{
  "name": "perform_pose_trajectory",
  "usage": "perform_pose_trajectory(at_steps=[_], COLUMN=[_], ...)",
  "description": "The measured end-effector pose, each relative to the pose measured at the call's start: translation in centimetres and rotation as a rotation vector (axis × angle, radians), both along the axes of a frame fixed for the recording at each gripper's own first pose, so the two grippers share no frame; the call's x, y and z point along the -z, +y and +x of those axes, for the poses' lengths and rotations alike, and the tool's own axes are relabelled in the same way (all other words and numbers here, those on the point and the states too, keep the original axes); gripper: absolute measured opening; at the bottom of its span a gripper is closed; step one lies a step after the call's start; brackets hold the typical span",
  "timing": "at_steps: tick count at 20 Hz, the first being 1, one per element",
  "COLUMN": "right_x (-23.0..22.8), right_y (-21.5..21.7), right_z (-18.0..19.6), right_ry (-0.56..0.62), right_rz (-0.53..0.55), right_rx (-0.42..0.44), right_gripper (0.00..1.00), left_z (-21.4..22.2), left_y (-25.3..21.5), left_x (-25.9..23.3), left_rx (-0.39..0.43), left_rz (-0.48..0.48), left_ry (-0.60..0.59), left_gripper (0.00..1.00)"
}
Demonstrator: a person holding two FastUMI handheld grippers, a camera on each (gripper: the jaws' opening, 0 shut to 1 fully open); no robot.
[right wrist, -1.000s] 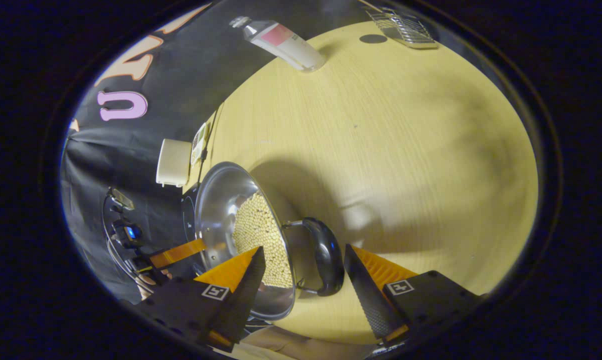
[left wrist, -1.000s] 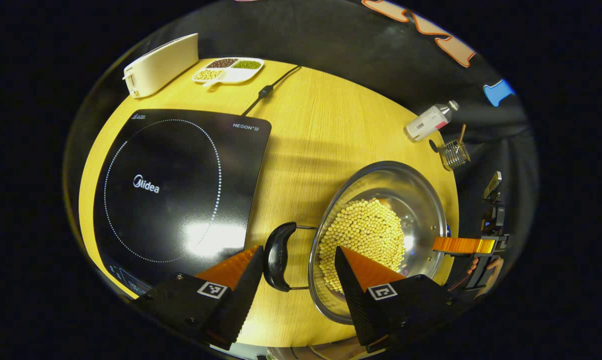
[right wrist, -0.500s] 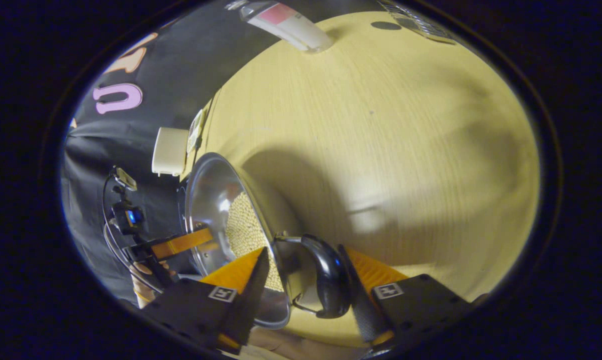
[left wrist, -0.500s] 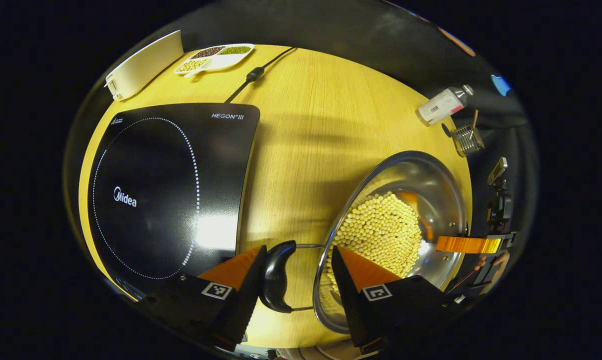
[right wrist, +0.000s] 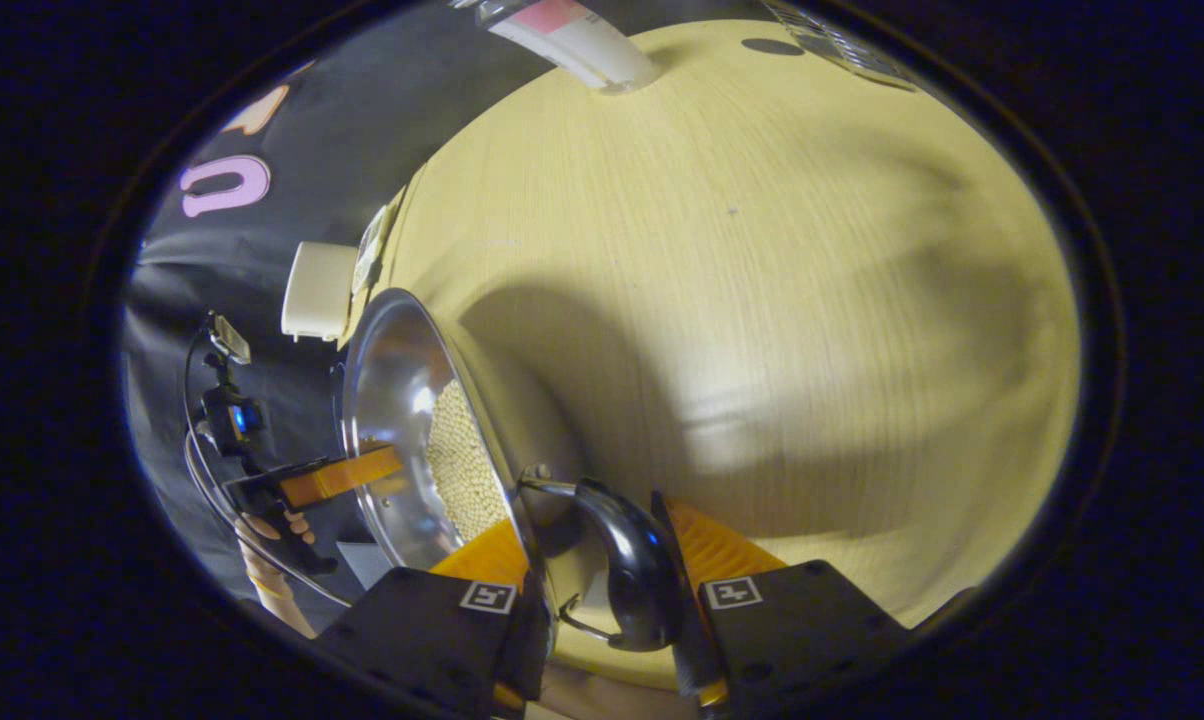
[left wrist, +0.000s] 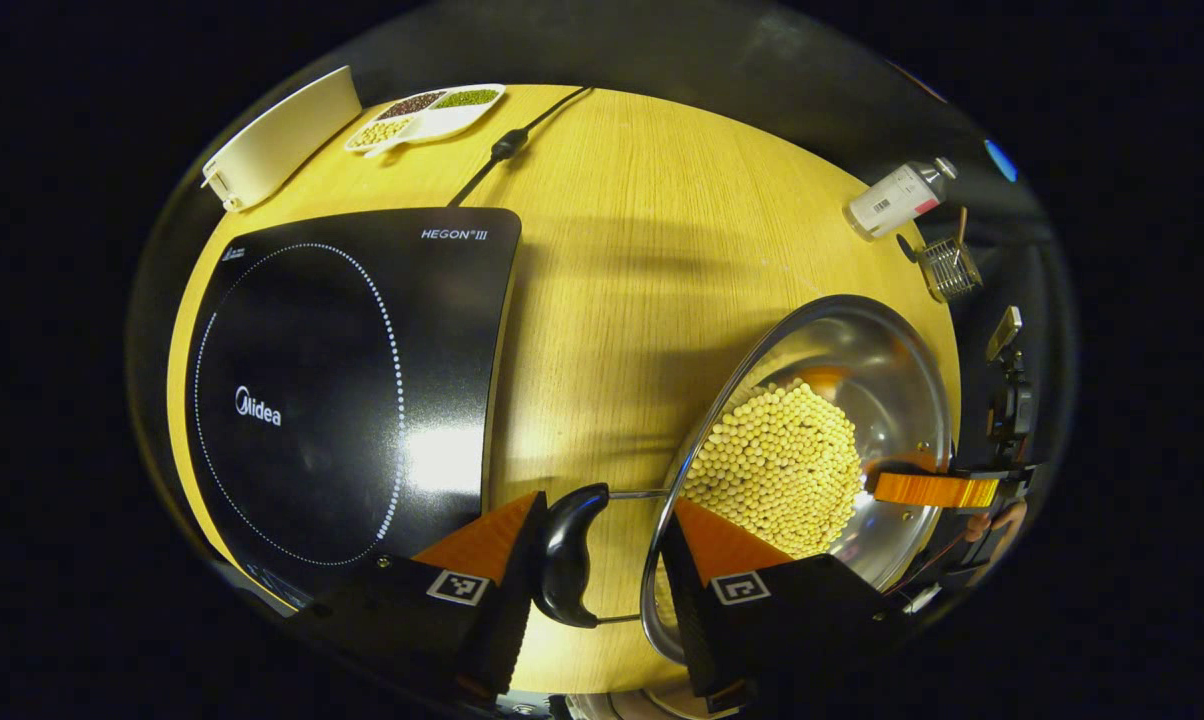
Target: First push the handle of the pot to place it horizontally, then grasp the pot with both hands and set it on the induction cooktop.
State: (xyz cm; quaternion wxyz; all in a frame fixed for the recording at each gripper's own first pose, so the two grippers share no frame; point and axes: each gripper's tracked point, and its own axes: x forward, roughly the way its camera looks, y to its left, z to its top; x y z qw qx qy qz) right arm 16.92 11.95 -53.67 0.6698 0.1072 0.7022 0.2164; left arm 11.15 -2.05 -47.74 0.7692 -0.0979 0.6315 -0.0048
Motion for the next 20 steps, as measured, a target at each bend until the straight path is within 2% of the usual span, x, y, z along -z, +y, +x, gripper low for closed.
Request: perform_pose_trajectory(at_steps=[2, 6, 11, 12, 13, 14, 15, 16, 18, 19, 20], right_x=[-0.3, -1.0, -2.9, -3.2, -3.7, -4.0, -4.5, -4.7, -5.2, -5.6, -5.9], right_y=[-0.2, -0.4, -1.4, -1.6, -1.8, -2.0, -2.2, -2.4, -2.8, -2.9, -3.0], right_z=[0.2, 0.4, -0.8, -1.0, -1.4, -1.8, -2.3, -2.6, -3.5, -4.1, -4.4], right_ry=[-0.007, -0.035, -0.061, -0.065, -0.069, -0.072, -0.076, -0.078, -0.081, -0.084, -0.088], right_rz=[-0.009, -0.005, -0.001, 0.000, 0.001, 0.001, 0.002, 0.002, 0.001, 0.000, -0.001], right_rx=[0.009, 0.006, 0.001, 0.001, -0.002, -0.002, -0.003, -0.002, 0.003, 0.006, 0.008], right_gripper=[0.47, 0.47, 0.48, 0.53, 0.53, 0.48, 0.48, 0.53, 0.53, 0.48, 0.48], left_z=[0.0, -0.3, -1.5, -1.9, -2.2, -2.7, -3.2, -3.7, -4.6, -5.1, -5.5], left_y=[-0.1, -0.5, -1.2, -1.3, -1.4, -1.5, -1.6, -1.7, -1.8, -1.8, -1.8], left_x=[-0.1, -1.0, -2.6, -3.0, -3.3, -3.7, -4.0, -4.4, -4.9, -5.2, -5.4], left_rx=[0.011, 0.022, 0.022, 0.020, 0.019, 0.019, 0.021, 0.021, 0.027, 0.033, 0.037], left_rz=[0.011, 0.012, 0.004, 0.001, -0.002, -0.004, -0.006, -0.008, -0.009, -0.008, -0.007], left_ry=[-0.002, -0.023, -0.029, -0.030, -0.030, -0.030, -0.030, -0.030, -0.033, -0.034, -0.034], left_gripper=[0.68, 0.66, 0.66, 0.66, 0.66, 0.66, 0.66, 0.66, 0.66, 0.66, 0.66])
